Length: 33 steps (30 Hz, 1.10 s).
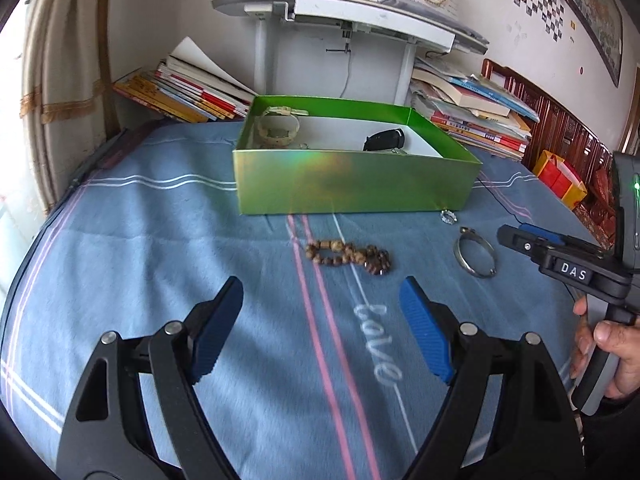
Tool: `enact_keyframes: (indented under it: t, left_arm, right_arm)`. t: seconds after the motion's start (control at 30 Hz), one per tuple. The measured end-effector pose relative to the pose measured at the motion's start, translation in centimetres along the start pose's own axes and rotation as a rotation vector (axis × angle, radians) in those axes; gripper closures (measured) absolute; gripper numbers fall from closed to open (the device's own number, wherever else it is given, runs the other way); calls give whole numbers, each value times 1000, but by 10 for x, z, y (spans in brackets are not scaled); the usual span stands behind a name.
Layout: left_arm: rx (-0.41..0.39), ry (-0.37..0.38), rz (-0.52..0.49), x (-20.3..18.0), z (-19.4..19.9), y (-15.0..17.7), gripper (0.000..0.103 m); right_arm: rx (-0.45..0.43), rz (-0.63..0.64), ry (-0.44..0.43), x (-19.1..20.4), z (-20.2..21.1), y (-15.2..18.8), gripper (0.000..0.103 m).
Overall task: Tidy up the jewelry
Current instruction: 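Grasp the brown bead bracelet with the left gripper while the right gripper grasps the black ring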
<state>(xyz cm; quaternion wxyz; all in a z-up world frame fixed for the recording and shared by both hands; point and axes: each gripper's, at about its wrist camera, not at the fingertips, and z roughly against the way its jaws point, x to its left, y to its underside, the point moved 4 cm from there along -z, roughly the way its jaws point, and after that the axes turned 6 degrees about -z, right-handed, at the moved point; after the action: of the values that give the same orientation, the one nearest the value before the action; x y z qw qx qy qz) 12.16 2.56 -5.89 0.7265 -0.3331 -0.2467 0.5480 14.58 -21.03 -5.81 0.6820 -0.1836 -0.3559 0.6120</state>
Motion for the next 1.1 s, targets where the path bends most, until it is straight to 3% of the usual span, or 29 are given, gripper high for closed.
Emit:
enact_keyframes:
  t: [0.17, 0.3, 0.4, 0.67, 0.73, 0.8, 0.87, 1.1]
  left_arm:
    - [28, 13, -18, -6, -27, -15, 23]
    - [59, 12, -53, -14, -49, -23, 29]
    - [93, 22, -67, -18, -65, -26, 35]
    - [146, 46, -90, -24, -90, -20, 36]
    - [145, 54, -79, -23, -90, -21, 44]
    - [141, 31, -62, -17, -91, -22, 76]
    - [132, 50, -34, -11, -90, -23, 92]
    - [40, 75, 6, -4, -58, -31, 92]
  right_arm:
    - [33, 5, 19, 5, -27, -15, 50]
    - [86, 16, 20, 10, -48, -17, 75]
    - [109, 10, 21, 9, -57, -16, 78]
    - [125, -7, 35, 6, -62, -13, 78]
    - [130, 1, 33, 8, -64, -13, 80]
    - [134, 6, 25, 10, -64, -12, 82]
    - [129, 3, 16, 11, -63, -12, 82]
    - [23, 3, -24, 19, -27, -26, 82]
